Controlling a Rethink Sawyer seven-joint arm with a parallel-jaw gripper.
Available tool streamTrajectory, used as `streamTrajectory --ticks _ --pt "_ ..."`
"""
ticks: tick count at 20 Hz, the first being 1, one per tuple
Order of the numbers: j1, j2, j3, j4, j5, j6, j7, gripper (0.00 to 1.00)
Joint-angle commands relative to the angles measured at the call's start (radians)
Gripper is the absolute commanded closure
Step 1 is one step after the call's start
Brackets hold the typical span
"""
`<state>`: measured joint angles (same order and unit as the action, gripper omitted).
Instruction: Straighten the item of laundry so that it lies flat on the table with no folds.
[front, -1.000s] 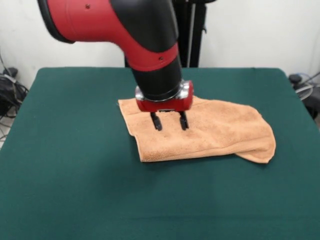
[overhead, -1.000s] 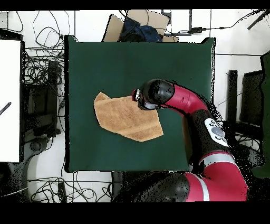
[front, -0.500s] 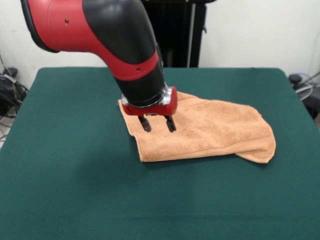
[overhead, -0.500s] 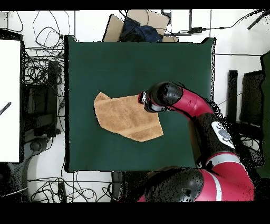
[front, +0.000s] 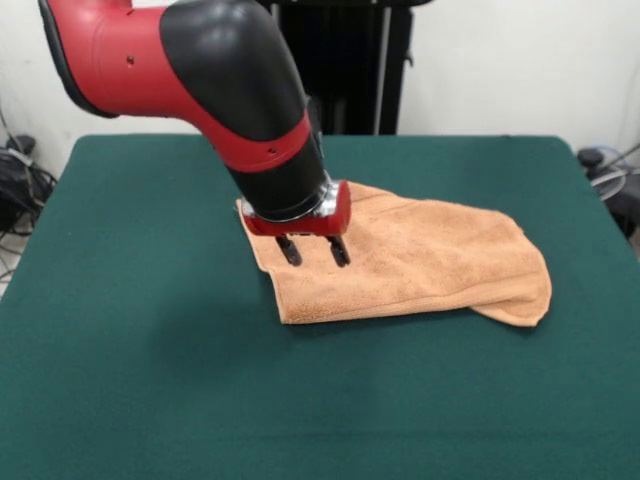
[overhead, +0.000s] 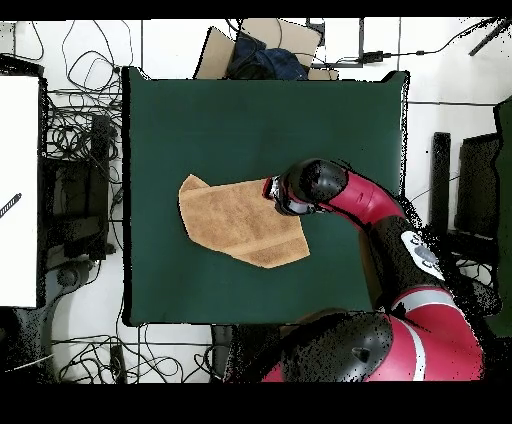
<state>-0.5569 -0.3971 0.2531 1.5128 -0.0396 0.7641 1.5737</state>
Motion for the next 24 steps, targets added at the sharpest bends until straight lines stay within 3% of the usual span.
streamTrajectory --ticks 1,10,24 --pt "0.01 0.024 0.09 -0.034 -0.019 0.024 -0.026 0.0" --pt "0.004 0.043 0.096 -0.006 -0.022 -0.046 -0.005 0.0" --pt "0.016 0.028 0.097 -0.008 -0.006 -0.039 0.03 0.0"
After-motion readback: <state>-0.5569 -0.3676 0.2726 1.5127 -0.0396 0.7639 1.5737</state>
